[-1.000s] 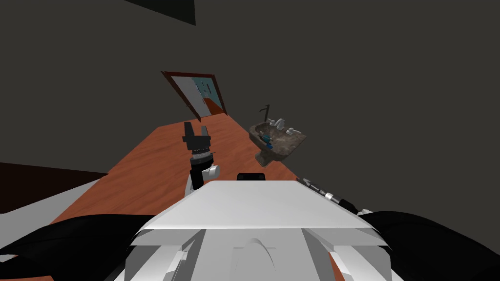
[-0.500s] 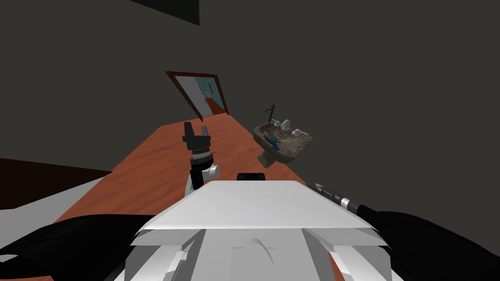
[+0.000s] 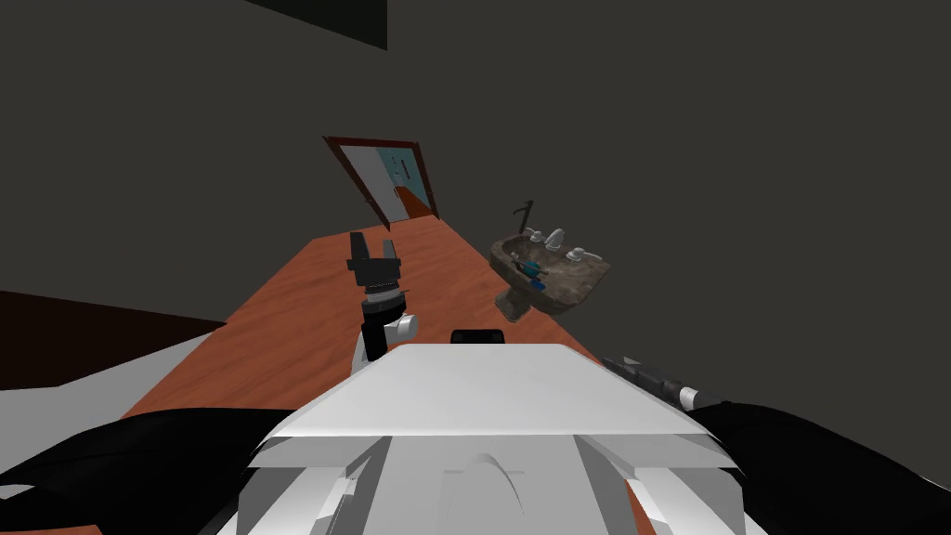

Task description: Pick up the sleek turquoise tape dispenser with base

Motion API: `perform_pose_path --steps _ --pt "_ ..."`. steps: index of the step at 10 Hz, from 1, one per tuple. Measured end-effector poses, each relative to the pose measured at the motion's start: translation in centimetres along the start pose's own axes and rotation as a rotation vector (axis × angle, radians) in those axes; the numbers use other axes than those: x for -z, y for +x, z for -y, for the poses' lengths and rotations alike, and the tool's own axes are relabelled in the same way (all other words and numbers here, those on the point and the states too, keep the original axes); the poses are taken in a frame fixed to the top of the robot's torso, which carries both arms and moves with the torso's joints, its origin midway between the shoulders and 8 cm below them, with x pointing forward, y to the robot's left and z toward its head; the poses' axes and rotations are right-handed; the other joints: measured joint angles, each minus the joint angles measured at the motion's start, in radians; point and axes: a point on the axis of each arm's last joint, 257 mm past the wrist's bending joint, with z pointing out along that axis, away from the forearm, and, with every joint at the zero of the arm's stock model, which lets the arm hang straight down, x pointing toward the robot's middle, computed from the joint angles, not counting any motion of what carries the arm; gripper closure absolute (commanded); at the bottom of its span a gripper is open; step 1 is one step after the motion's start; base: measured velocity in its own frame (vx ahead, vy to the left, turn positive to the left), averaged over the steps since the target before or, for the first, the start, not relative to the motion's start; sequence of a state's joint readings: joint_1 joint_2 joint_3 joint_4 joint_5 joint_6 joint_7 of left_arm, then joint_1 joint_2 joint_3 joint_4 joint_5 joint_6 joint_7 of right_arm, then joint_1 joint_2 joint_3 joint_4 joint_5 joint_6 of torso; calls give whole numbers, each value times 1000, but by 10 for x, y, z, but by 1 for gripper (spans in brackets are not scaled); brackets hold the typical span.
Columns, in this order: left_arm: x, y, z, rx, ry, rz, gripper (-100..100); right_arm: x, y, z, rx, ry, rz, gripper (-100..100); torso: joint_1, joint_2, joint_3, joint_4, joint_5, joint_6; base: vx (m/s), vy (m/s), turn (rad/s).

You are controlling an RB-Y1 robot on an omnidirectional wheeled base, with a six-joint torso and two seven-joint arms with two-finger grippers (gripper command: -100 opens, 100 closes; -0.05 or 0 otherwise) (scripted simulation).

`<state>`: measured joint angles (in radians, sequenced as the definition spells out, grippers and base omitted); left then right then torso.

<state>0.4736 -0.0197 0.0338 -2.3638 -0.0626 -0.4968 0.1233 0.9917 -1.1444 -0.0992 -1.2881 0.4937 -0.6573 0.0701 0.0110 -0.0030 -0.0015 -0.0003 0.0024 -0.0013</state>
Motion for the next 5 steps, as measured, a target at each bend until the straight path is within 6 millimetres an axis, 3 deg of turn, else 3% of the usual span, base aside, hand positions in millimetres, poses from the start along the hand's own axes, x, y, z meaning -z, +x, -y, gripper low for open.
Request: perform_pose_path --steps 2,5 --pt "0 0 0 0 0 0 0 11 4 21 27 36 -27 -100 -4 1 0 0 -1 1 43 103 41" --pt "0 0 0 0 0 0 0 43 11 69 104 129 -102 -100 2 -3 -2 -1 1 0 85 180 74"
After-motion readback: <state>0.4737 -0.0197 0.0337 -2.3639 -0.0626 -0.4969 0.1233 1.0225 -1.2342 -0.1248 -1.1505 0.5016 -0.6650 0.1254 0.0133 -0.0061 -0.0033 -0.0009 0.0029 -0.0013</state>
